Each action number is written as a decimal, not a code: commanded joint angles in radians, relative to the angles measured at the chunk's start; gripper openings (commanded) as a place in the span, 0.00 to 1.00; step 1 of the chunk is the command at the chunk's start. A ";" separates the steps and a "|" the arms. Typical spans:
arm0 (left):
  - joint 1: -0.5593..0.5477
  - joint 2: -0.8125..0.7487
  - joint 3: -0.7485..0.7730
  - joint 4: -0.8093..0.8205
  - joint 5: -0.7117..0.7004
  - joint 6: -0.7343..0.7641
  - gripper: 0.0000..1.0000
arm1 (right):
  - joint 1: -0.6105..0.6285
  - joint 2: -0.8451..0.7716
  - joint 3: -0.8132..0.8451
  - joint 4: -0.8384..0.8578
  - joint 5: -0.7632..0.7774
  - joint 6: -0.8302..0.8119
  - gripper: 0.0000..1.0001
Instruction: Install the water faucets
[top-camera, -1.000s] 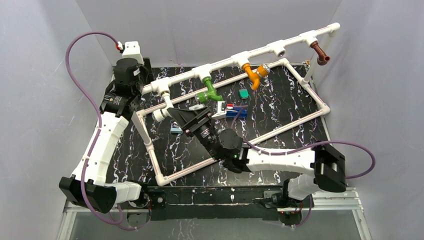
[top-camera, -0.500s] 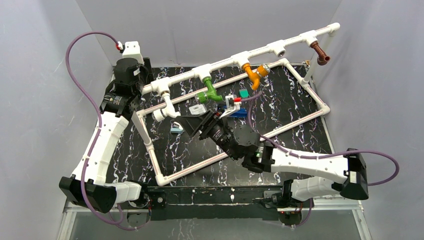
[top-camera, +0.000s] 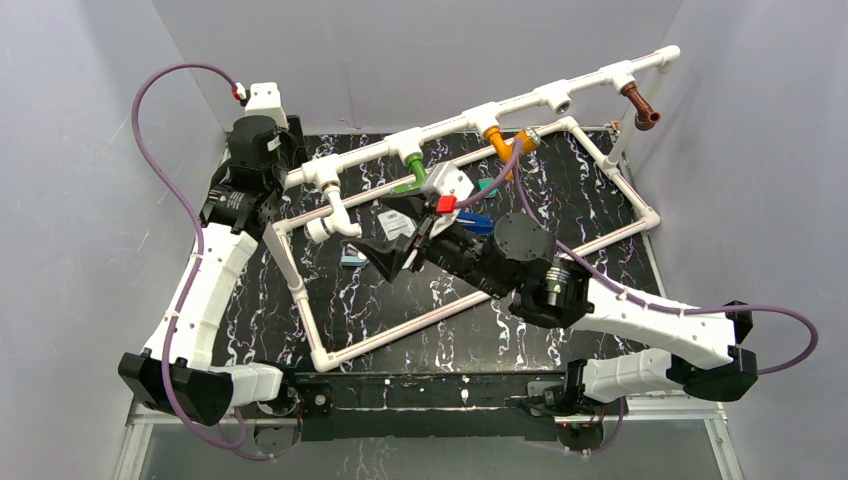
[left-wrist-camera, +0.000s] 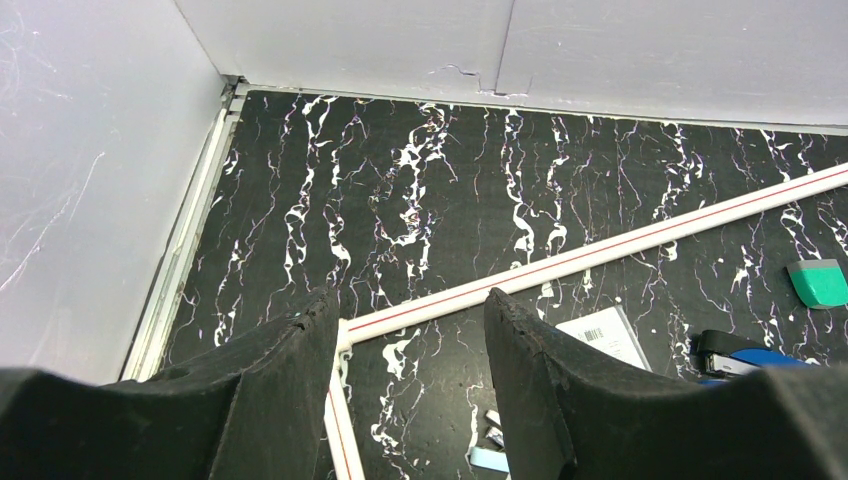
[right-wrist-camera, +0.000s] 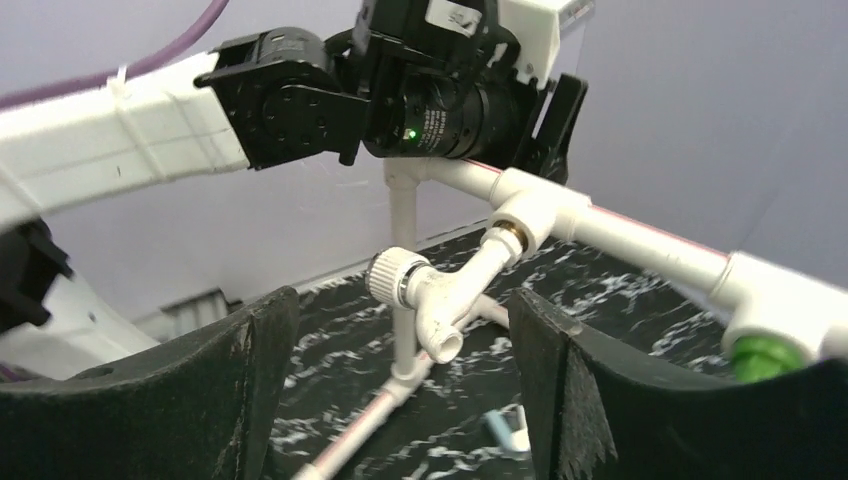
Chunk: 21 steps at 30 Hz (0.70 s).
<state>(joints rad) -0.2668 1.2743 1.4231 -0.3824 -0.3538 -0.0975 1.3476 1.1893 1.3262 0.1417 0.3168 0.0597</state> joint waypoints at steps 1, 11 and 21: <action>-0.048 0.072 -0.071 -0.221 0.078 -0.027 0.53 | -0.002 0.024 0.106 -0.154 -0.140 -0.423 0.84; -0.055 0.078 -0.077 -0.220 0.069 -0.024 0.53 | 0.001 0.096 0.143 -0.275 -0.213 -1.031 0.86; -0.063 0.086 -0.075 -0.220 0.060 -0.019 0.53 | 0.067 0.211 0.124 -0.171 -0.022 -1.448 0.89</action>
<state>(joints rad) -0.2726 1.2781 1.4242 -0.3847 -0.3611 -0.0952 1.3823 1.3537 1.4574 -0.1181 0.1787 -1.1412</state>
